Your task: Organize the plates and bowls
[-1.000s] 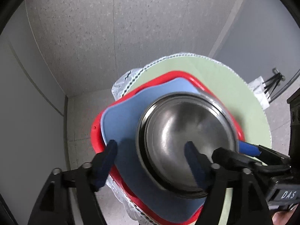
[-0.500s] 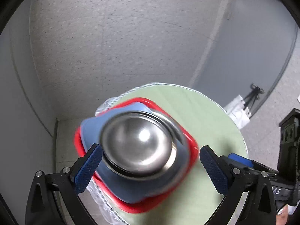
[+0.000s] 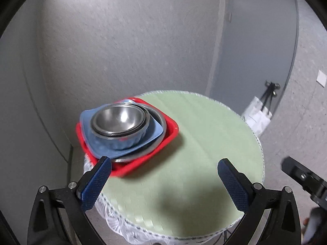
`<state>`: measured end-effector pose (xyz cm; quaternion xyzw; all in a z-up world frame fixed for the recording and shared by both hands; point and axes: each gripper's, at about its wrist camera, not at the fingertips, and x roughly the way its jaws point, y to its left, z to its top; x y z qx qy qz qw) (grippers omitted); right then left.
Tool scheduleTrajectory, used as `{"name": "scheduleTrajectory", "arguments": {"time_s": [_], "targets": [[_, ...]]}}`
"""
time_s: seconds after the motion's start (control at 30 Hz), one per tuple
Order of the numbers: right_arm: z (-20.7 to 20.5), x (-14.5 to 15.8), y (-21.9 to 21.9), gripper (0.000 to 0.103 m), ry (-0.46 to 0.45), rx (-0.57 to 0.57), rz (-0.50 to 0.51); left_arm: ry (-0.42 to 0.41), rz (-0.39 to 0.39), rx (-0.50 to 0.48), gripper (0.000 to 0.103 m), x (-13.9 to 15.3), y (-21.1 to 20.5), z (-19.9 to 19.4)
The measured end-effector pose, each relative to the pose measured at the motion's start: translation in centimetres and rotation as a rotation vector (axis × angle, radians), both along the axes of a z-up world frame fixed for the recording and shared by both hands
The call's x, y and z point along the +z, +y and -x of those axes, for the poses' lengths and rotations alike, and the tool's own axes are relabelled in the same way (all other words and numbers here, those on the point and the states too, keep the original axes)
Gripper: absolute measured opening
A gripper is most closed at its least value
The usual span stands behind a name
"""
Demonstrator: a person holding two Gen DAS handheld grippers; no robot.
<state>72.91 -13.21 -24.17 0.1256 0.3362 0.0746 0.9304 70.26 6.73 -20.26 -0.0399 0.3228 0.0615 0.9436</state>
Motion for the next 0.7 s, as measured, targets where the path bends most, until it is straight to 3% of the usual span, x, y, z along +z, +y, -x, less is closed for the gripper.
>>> {"name": "scheduleTrajectory", "arguments": {"time_s": [0.07,0.23,0.37,0.6,0.7], "targets": [[2.9,0.6,-1.3,0.101,-0.045,-0.033,0.029,-0.032,-0.036,0.014,0.102,0.0,-1.8,2.9],[9.0,2.0,-3.0,0.103,-0.108,-0.053,0.146,-0.009,-0.059,-0.016,0.102,-0.3,-5.7,8.1],[10.4,3.0,-3.1,0.103,-0.062,-0.012,0.185,-0.021,-0.090,-0.010,0.102,1.5,-7.6,10.4],[11.6,4.5,-2.1,0.103,-0.114,0.021,0.182,-0.061,-0.154,0.005,0.103,3.6,-9.2,12.5],[11.7,4.9,-1.5,0.103,-0.134,0.022,0.182,-0.080,-0.141,-0.005,0.103,3.9,-9.1,13.2]]}}
